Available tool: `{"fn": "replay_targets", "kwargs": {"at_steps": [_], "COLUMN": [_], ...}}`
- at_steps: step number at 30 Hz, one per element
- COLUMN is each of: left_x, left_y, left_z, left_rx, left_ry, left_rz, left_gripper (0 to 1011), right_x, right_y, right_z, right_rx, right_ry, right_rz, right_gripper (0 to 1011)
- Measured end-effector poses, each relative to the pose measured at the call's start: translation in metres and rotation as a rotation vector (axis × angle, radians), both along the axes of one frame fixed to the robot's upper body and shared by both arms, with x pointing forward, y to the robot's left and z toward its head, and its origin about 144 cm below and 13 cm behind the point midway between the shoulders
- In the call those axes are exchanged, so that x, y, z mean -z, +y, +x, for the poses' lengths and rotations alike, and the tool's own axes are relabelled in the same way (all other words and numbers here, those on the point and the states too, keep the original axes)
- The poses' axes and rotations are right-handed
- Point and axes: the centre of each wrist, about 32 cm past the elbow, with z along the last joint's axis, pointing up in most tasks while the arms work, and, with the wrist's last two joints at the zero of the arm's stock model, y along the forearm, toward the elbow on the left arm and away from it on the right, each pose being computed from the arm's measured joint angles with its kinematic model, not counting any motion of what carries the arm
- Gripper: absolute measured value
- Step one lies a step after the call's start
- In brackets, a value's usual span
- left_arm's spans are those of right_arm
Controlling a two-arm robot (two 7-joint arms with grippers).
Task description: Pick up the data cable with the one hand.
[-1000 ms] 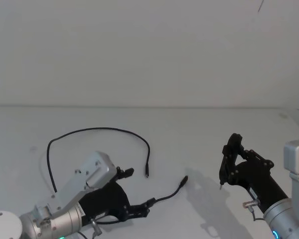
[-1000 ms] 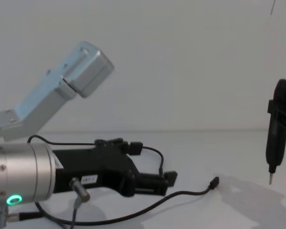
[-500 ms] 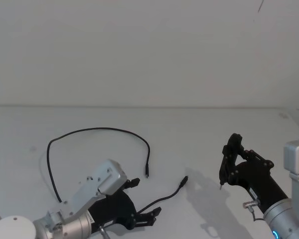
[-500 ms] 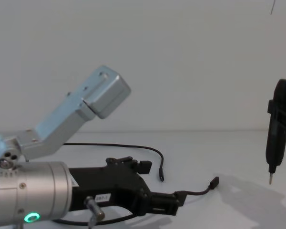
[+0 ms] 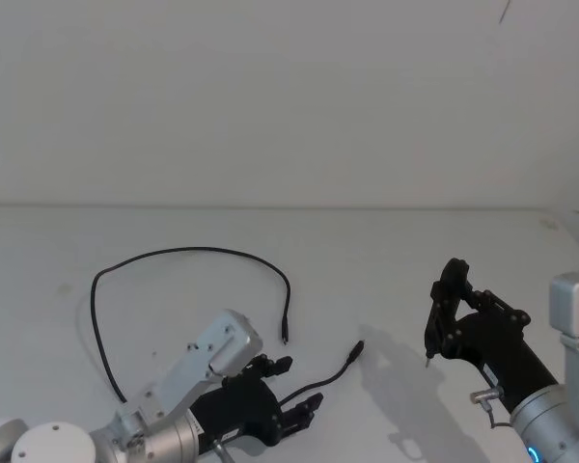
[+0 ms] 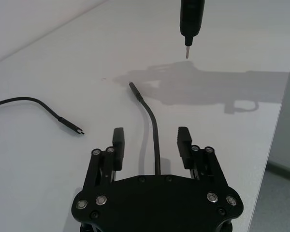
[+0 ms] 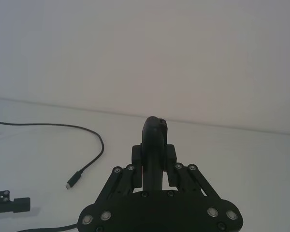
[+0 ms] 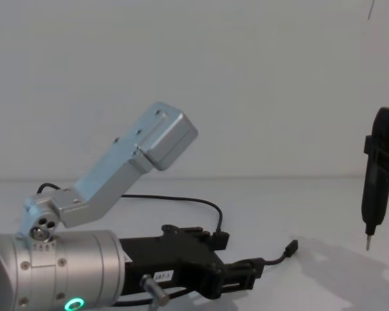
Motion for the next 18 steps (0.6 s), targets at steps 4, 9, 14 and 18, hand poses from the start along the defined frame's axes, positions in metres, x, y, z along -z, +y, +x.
{"fn": "replay_targets", "kwargs": {"at_steps": [4, 9, 14, 18], "left_x": [0.0009, 0.0015, 0.0021, 0.0023], "left_y": [-0.0023, -0.0046, -0.0061, -0.0071], "left_z": [0.0008, 0.0013, 0.0018, 0.002], "left_rx": [-0.003, -0.004, -0.006, -0.007], "left_ry": [0.007, 0.012, 0.017, 0.019], "left_rz": [-0.009, -0.017, -0.022, -0.026], "left_gripper": [569, 424, 252, 131], "right_x": [0.0, 0.0, 0.0, 0.0], "right_y": [0.0, 0.0, 0.0, 0.0], "right_z": [0.0, 0.0, 0.0, 0.0], "right_rx": [0.0, 0.0, 0.0, 0.0], "right_ry": [0.0, 0.0, 0.0, 0.0], "right_rz": [0.0, 0.0, 0.0, 0.0], "right_gripper": [279, 279, 279, 279]}}
